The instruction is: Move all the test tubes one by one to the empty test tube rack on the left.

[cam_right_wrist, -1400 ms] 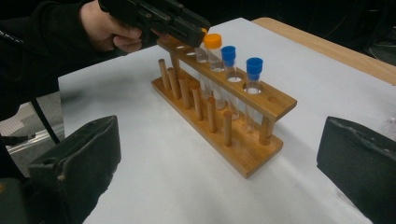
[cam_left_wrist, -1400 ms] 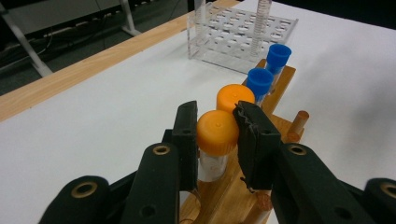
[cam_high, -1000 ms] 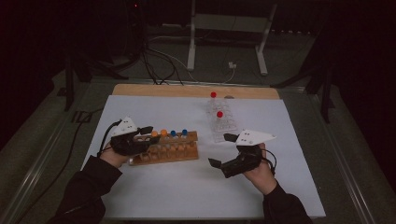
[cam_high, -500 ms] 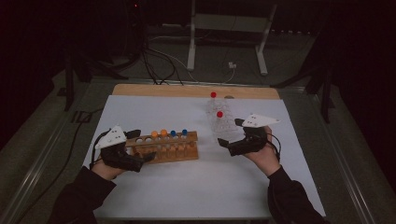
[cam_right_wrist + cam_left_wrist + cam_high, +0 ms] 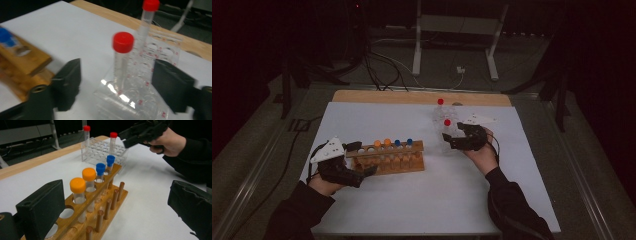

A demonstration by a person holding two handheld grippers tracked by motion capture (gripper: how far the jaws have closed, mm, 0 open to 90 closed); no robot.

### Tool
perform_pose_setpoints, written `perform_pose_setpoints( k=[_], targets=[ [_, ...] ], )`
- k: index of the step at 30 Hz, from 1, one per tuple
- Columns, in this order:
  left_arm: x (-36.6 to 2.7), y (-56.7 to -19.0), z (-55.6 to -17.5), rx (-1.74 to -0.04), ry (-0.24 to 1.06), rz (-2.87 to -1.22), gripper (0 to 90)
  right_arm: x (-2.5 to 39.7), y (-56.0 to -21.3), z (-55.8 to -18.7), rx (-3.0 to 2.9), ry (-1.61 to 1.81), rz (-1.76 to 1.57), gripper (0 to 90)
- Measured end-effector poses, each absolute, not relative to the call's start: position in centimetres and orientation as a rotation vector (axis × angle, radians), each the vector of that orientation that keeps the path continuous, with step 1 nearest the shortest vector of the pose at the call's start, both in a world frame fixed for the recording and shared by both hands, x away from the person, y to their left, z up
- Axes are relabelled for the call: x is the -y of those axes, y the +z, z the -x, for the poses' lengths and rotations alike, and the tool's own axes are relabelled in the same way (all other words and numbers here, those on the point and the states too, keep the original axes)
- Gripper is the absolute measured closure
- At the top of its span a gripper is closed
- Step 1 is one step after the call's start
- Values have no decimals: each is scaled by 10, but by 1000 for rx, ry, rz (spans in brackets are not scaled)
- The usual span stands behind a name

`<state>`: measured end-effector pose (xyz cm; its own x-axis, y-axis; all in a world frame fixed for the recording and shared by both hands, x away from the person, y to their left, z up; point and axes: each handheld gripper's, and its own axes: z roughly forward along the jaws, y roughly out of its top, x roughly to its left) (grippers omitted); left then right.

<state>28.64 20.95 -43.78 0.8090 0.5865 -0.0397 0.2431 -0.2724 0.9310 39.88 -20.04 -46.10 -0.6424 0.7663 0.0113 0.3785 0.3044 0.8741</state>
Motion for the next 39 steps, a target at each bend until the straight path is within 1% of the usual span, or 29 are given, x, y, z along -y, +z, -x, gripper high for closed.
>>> perform_pose_setpoints(
  k=[1, 6, 17, 25, 34, 39],
  targets=[
    [-209, -438, -287, -630, 372, -1857, 20, 200, -463, -403, -2176, 1294, -1032, 359],
    [-208, -439, -287, -627, 372, -1861, 20, 198, -468, -414, -2180, 1269, -1075, 537],
    [-207, -441, -288, -630, 368, -1873, 20, 190, -474, -420, -2222, 1229, -1063, 729],
    [-207, -440, -288, -630, 360, -1870, 20, 191, -466, -418, -2192, 1229, -1042, 745],
    [-204, -437, -287, -617, 349, -1881, 20, 195, -431, -407, -2136, 1257, -974, 745],
    [-201, -434, -287, -605, 345, -1883, 20, 199, -414, -394, -2130, 1268, -921, 745]
  ],
)
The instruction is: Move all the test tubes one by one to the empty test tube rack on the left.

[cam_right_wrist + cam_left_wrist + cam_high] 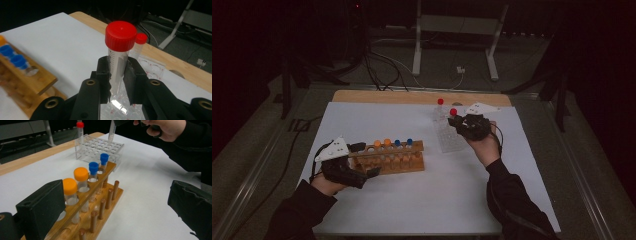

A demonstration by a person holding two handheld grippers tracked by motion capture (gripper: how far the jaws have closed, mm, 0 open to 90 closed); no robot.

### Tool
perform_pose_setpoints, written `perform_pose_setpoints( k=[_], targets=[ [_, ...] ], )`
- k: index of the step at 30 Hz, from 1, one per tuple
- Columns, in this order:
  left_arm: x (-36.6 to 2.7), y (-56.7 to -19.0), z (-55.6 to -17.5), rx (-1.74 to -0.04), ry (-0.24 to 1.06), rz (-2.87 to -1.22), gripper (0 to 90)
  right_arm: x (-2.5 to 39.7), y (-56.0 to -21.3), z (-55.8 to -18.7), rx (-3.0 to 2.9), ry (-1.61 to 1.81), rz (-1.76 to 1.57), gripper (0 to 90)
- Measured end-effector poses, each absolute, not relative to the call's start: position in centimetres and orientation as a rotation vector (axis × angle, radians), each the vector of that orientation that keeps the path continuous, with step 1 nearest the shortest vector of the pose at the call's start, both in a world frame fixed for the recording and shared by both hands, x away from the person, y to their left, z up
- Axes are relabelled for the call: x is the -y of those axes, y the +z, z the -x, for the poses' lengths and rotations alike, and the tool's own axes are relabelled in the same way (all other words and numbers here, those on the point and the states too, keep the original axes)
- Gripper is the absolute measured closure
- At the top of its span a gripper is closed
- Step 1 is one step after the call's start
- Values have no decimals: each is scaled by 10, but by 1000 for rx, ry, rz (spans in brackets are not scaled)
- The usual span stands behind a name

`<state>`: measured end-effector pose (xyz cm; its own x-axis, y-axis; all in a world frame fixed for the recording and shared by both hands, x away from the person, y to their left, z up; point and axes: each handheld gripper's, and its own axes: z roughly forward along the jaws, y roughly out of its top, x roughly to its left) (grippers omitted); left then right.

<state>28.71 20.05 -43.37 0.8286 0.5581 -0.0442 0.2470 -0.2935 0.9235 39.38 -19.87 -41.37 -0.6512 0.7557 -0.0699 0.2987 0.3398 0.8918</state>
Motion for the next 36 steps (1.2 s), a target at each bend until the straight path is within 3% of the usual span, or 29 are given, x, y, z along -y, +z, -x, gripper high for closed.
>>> perform_pose_setpoints(
  k=[8, 19, 36],
  targets=[
    [-195, -430, -286, -587, 339, -1889, 20, 200, -406, -365, -2172, 1289, -854, 745],
    [-185, -426, -284, -554, 310, -1901, 20, 188, -424, -323, -2296, 1292, -776, 745],
    [-133, -419, -279, -423, 247, -1951, 22, 164, -442, -286, -2420, 1308, -666, 745]
  ],
)
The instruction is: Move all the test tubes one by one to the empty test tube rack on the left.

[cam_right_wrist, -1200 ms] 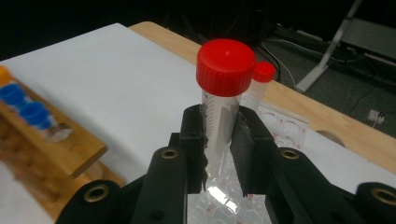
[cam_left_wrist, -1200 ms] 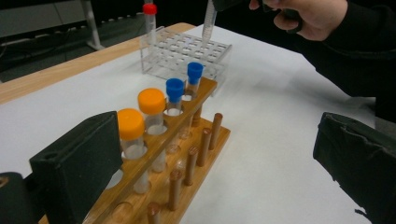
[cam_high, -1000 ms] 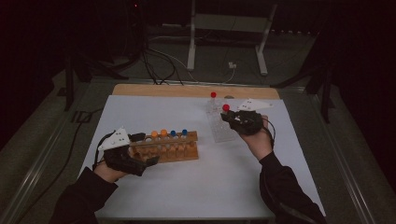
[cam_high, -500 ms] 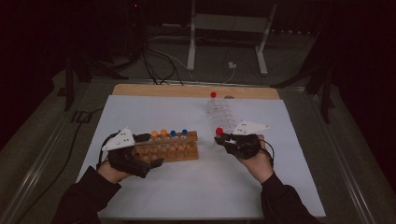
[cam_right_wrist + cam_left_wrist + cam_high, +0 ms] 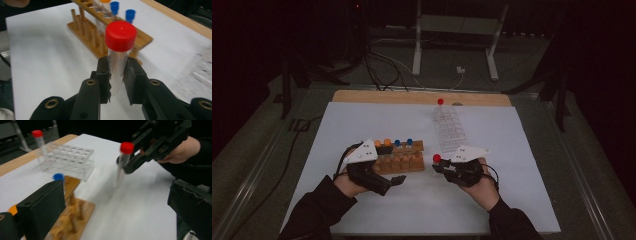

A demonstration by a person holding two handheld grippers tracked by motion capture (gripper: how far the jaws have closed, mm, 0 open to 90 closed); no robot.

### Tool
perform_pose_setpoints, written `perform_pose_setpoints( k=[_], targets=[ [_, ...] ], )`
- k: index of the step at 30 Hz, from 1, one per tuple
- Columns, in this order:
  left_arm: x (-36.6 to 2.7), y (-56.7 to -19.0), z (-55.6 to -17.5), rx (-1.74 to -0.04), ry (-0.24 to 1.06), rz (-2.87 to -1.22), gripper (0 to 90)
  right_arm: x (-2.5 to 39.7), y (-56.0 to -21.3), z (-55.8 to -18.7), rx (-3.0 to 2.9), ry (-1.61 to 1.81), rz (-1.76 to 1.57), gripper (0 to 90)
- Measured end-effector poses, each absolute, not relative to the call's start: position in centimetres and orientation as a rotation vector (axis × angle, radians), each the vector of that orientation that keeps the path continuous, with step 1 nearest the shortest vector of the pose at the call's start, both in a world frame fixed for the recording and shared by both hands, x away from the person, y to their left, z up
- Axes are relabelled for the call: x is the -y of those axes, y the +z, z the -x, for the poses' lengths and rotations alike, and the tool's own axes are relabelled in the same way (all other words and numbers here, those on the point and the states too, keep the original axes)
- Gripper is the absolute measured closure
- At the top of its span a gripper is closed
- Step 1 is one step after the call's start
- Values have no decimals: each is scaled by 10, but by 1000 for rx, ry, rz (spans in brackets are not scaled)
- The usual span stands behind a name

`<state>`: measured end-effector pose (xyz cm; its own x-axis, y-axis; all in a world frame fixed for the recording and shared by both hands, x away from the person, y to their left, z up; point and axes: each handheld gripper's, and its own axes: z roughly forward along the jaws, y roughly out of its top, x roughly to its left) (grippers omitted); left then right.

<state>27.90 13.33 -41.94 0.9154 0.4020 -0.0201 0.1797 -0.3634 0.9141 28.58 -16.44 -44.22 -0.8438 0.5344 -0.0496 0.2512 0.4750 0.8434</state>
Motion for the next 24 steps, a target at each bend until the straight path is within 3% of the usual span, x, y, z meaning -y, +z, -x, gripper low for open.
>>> perform_pose_setpoints(
  k=[11, 24],
  targets=[
    [-101, -415, -278, -356, 208, -1952, 88, 148, -443, -274, -2460, 1336, -604, 745],
    [-79, -421, -283, -316, 242, -1971, 498, 143, -445, -271, -2479, 1338, -581, 745]
  ],
)
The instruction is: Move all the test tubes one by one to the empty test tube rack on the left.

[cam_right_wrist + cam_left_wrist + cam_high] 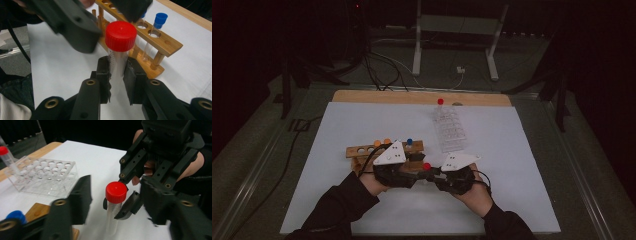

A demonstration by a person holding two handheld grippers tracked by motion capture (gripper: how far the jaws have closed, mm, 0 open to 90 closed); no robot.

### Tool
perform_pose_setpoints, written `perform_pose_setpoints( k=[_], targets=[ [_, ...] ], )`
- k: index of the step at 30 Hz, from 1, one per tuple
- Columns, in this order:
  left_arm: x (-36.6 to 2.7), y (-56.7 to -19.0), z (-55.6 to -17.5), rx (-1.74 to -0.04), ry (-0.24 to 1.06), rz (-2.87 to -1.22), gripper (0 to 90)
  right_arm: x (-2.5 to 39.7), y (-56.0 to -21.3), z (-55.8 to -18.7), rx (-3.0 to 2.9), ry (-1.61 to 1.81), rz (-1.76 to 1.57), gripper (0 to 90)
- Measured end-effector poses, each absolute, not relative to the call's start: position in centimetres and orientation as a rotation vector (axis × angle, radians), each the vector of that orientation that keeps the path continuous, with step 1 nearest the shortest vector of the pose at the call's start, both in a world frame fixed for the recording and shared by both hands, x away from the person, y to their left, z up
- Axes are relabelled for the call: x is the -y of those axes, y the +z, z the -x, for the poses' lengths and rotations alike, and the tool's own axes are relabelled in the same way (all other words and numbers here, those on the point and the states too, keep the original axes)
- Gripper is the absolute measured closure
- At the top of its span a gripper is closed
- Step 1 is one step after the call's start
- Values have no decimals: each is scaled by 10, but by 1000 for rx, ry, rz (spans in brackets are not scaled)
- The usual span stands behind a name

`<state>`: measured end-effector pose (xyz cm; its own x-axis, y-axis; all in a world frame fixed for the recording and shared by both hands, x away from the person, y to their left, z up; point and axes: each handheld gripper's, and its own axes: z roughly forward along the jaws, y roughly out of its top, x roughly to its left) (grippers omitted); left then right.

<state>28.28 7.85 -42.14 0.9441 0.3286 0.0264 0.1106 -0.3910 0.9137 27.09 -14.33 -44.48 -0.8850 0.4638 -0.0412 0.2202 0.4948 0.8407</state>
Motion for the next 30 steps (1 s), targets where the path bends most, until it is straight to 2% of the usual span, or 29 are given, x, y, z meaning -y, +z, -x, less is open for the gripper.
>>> perform_pose_setpoints(
  k=[8, 16, 30],
  targets=[
    [-76, -424, -286, -291, 234, -1983, 685, 143, -444, -270, -2476, 1340, -582, 744],
    [-78, -419, -285, -288, 224, -1977, 718, 145, -442, -270, -2473, 1384, -588, 731],
    [-114, -388, -283, -344, 326, -1949, 719, 160, -428, -272, -2333, 1463, -657, 270]
  ],
)
